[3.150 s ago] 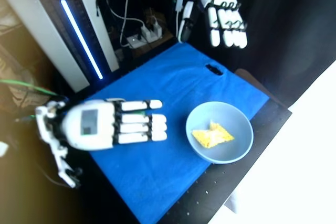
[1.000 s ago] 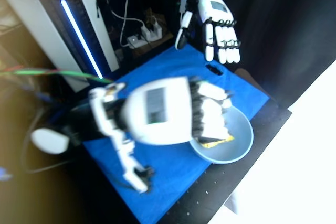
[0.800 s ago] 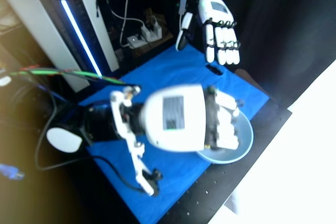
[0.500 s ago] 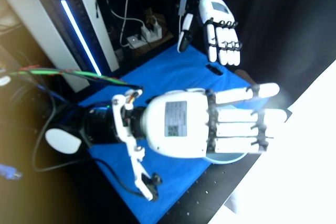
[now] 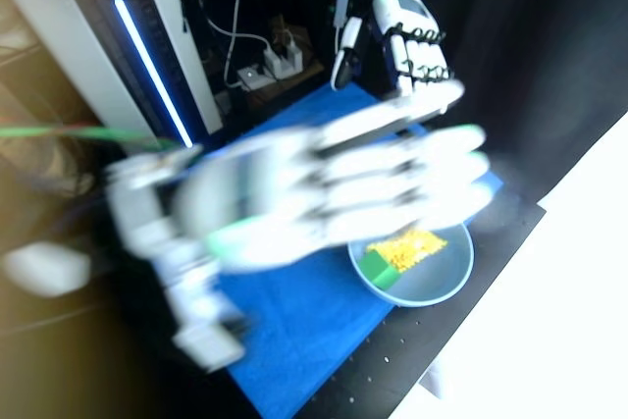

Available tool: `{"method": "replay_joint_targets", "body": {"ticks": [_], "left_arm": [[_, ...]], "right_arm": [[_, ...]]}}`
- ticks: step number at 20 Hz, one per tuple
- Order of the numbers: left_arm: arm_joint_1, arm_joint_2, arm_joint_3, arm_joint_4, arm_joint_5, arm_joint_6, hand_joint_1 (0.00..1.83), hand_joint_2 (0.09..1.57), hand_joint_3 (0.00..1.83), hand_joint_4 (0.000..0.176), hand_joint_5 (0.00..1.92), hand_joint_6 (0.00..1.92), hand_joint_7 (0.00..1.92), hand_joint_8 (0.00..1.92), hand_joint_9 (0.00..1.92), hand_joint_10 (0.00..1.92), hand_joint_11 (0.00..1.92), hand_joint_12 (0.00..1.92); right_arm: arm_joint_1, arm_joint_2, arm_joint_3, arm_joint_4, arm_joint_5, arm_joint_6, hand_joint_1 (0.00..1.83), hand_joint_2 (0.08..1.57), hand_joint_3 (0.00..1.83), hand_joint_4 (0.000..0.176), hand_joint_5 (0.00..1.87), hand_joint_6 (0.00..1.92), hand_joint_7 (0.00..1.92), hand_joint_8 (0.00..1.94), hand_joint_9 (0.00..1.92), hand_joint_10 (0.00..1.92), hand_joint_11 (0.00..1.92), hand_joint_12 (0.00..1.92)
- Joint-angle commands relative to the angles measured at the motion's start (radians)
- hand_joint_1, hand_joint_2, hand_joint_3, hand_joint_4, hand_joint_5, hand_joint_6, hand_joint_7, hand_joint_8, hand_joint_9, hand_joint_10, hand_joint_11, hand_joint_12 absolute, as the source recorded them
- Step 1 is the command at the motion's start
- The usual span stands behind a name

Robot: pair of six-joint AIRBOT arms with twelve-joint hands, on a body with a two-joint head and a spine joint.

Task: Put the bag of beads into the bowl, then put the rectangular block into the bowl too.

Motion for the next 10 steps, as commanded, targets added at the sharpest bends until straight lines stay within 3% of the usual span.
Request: {"method": "replay_joint_targets", "body": {"ticks": [1, 2, 3, 4, 5, 6, 7, 9, 10], "left_arm": [[0.005, 0.01, -0.013, -0.01, -0.184, -0.005, 0.8, 0.9, 0.0, 0.121, 0.0, 0.0, 0.0, 0.0, 0.02, 0.0, 0.0, 0.18], [0.043, 0.021, -0.033, -0.03, -0.25, -0.005, 0.8, 0.89, 0.0, 0.139, 0.0, 0.0, 0.0, 0.0, 0.02, 0.0, 0.0, 0.16], [0.079, 0.029, -0.049, -0.049, -0.306, -0.005, 0.75, 0.87, 0.0, 0.175, 0.0, 0.0, 0.0, 0.0, 0.01, 0.0, 0.0, 0.15], [0.122, 0.035, -0.067, -0.073, -0.37, -0.005, 0.75, 0.87, 0.0, 0.175, 0.0, 0.0, 0.0, 0.0, 0.01, 0.0, 0.0, 0.15], [0.16, 0.04, -0.085, -0.1, -0.434, -0.005, 0.58, 0.8, 0.01, 0.143, 0.0, 0.0, 0.0, 0.0, 0.04, 0.01, 0.0, 0.48], [0.202, 0.042, -0.103, -0.131, -0.508, -0.005, 0.52, 0.81, 0.01, 0.158, 0.0, 0.0, 0.0, 0.0, 0.02, 0.0, 0.0, 0.43], [0.244, 0.032, -0.12, -0.166, -0.588, -0.005, 0.57, 0.84, 0.02, 0.159, 0.0, 0.0, 0.0, 0.0, 0.0, 0.0, 0.0, 0.42], [0.275, 0.011, -0.128, -0.195, -0.657, -0.005, 0.58, 0.85, 0.02, 0.16, 0.0, 0.0, 0.0, 0.0, 0.0, 0.0, 0.0, 0.41], [0.284, -0.002, -0.129, -0.205, -0.679, -0.005, 0.48, 0.93, 0.02, 0.128, 0.0, 0.0, 0.0, 0.0, 0.01, 0.0, 0.0, 0.57]], "right_arm": [[-0.027, 0.019, -0.045, 0.051, 0.22, 0.004, 0.73, 0.85, 0.01, 0.176, 0.07, 0.02, 0.03, 0.01, 0.0, 0.0, 0.01, 0.01], [-0.105, 0.068, -0.116, 0.109, 0.295, 0.004, 0.78, 0.86, 0.01, 0.176, 0.06, 0.01, 0.0, 0.0, 0.0, 0.0, 0.02, 0.01], [-0.177, 0.098, -0.163, 0.156, 0.357, 0.004, 0.79, 0.85, 0.0, 0.176, 0.03, 0.0, 0.0, 0.0, 0.0, 0.0, 0.0, 0.0], [-0.244, 0.118, -0.205, 0.206, 0.422, 0.004, 0.79, 0.85, 0.0, 0.176, 0.03, 0.0, 0.0, 0.0, 0.0, 0.0, 0.0, 0.0], [-0.307, 0.134, -0.242, 0.248, 0.472, 0.004, 0.64, 0.85, 0.0, 0.176, 0.01, 0.0, 0.0, 0.0, 0.0, 0.0, 0.0, 0.0], [-0.371, 0.15, -0.279, 0.301, 0.535, 0.004, 0.66, 0.89, 0.02, 0.176, 0.01, 0.0, 0.0, 0.0, 0.0, 0.0, 0.0, 0.0], [-0.433, 0.159, -0.312, 0.348, 0.583, 0.004, 0.68, 0.97, 0.02, 0.176, 0.0, 0.0, 0.0, 0.0, 0.0, 0.0, 0.0, 0.0], [-0.482, 0.159, -0.333, 0.395, 0.617, 0.004, 0.68, 0.98, 0.01, 0.176, 0.0, 0.0, 0.0, 0.0, 0.0, 0.0, 0.0, 0.0], [-0.502, 0.159, -0.339, 0.418, 0.63, 0.004, 0.65, 0.94, 0.0, 0.176, 0.01, 0.0, 0.0, 0.0, 0.0, 0.0, 0.0, 0.0]]}}
